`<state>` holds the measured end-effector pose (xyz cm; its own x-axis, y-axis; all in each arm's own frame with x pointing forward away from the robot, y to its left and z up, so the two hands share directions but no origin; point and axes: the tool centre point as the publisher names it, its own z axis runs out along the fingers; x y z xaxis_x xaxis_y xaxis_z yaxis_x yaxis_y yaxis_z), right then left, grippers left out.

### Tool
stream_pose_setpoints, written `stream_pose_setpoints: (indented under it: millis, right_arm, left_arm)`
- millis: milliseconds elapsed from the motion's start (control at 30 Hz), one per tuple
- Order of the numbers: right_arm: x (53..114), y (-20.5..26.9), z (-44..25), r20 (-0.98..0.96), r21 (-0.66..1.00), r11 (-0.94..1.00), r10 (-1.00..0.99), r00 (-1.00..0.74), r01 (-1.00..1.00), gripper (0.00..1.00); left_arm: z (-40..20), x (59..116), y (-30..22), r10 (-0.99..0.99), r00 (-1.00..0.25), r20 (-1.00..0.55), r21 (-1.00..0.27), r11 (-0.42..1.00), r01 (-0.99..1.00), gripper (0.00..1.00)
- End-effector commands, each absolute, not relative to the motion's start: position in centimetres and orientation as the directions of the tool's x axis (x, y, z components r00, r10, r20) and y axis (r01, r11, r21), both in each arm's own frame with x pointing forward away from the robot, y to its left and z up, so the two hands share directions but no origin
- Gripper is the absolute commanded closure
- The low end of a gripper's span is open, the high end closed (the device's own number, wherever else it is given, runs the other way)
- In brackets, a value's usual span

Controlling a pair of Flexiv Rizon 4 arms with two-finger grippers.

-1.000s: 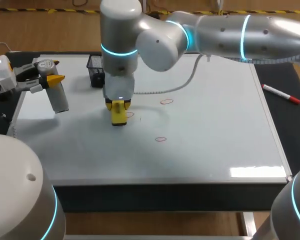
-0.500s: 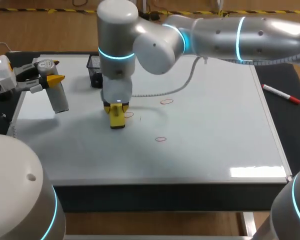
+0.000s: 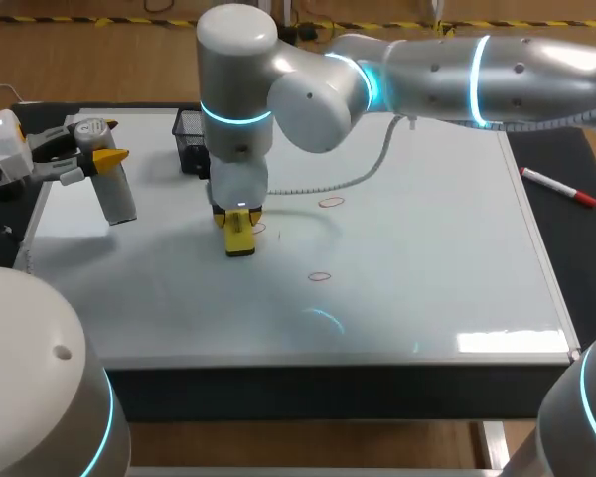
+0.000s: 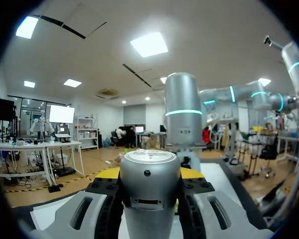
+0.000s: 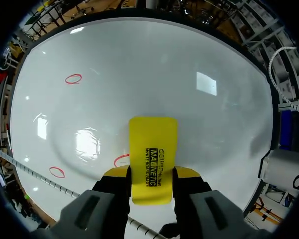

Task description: Pick up the inspection probe, press it on each red-marked spot on the whiteboard one by one, put down the probe, pick up the eraser, and wipe off all the red marks.

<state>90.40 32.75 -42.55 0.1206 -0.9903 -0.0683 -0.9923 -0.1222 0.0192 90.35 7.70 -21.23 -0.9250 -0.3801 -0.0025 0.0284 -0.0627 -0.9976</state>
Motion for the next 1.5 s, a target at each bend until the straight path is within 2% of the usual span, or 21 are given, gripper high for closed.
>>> stream_pose_setpoints:
  millis: [33, 767, 1133, 1500]
  right_arm:
    - [90.5, 31.7, -42.7, -0.063, 0.011, -0.119, -0.991, 0.118, -0.993, 1.00]
    - [91.7, 26.4, -43.6, -0.018, 0.019, -0.045, -0.999, 0.045, -0.999, 1.00]
    - [92.6, 24.9, -40.8, -0.006, 0.033, -0.072, -0.997, 0.072, -0.997, 1.00]
    - [95.6, 19.8, -39.0, -0.017, -0.006, 0.030, -0.999, -0.030, -1.000, 1.00]
  left_arm:
    - [-21.1, 90.2, 7.7, -0.383, -0.924, -0.004, -0.998, -0.063, 0.030, 1.00]
    - [-21.1, 90.2, 7.7, -0.383, -0.924, -0.004, -0.998, -0.063, 0.030, 1.00]
    - [-21.1, 90.2, 7.7, -0.383, -0.924, -0.004, -0.998, -0.063, 0.030, 1.00]
    - [-21.1, 90.2, 7.7, -0.383, -0.924, -0.004, -0.998, -0.063, 0.030, 1.00]
